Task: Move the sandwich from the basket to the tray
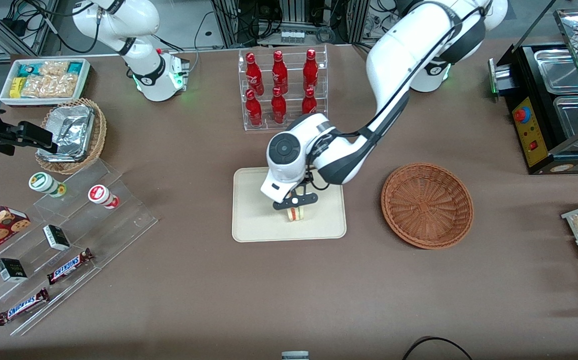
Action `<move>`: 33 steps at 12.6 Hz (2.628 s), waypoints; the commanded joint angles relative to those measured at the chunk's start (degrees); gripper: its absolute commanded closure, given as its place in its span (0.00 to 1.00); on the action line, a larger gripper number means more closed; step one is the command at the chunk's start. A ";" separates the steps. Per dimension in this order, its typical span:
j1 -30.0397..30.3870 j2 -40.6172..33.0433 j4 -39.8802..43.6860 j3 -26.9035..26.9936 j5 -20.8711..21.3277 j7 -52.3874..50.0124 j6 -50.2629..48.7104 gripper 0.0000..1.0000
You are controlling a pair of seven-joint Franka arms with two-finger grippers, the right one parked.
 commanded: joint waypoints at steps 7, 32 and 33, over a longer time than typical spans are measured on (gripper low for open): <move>-2.04 3.69 4.89 0.57 4.49 1.22 -0.88 1.00; 19.04 -22.14 -12.59 0.31 -0.08 21.42 -10.29 0.00; 20.10 -23.80 -14.26 0.31 -0.08 23.88 -10.37 0.00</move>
